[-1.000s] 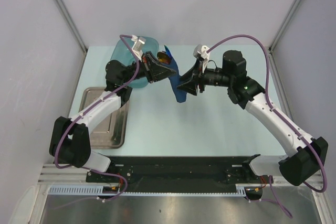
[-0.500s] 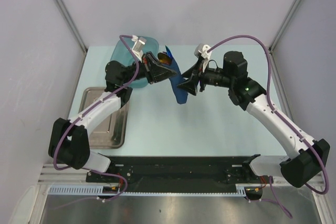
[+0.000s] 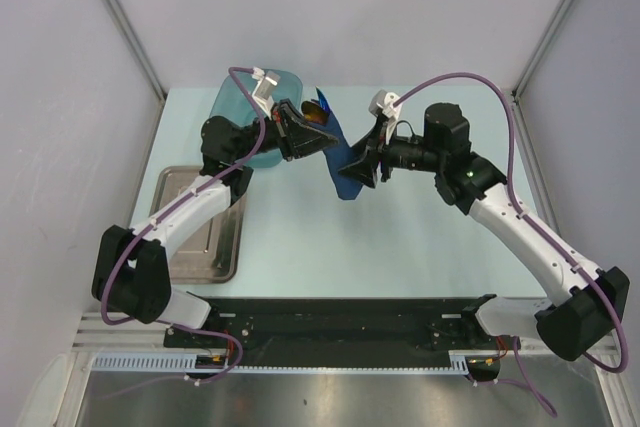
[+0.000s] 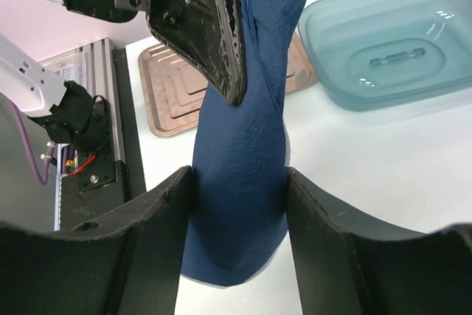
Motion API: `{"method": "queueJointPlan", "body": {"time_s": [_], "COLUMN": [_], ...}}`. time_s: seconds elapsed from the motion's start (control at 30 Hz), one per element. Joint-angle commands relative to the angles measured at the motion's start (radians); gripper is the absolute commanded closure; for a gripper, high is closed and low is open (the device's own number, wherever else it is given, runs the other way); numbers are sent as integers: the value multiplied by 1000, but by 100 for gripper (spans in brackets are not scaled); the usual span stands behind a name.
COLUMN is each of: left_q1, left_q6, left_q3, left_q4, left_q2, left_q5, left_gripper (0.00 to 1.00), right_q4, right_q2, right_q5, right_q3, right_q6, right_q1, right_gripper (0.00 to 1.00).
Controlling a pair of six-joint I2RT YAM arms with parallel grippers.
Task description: Place the utensils on the paper napkin and roll it up
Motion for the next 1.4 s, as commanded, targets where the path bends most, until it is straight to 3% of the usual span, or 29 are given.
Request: {"method": "queueJointPlan", "body": {"time_s": [0.0,0.27,0.63,0.83,1.07,1.37], "left_q1": [-4,3,10,10,8,10], "left_q6": [-23,2,-12,-13,-24,-45], "left_q3": [52,35,52,61,83,93], "left_q4": [60,-28,-78,-87,-81,-50], "left_q2": [-34,-41,-20,-11,-5,-3], "left_q5": [-24,-103,-162,-163,-153,-123], "left_gripper": [100,100,100,100,100,100], "right_q4": [-1,-65,-60,-34,5,21], "right_q2": [-15,-78,-142,-126,-98,-44], "right_q5": [-7,107,125,108,67,78], "right_q3": [1,56,70,71,44,16], "right_q6": [1,-13,12,16,18,-8], "right_q1": [6,-31,-36,-25,-13,-16], "right_gripper": [39,22,24,28,53,58]}}
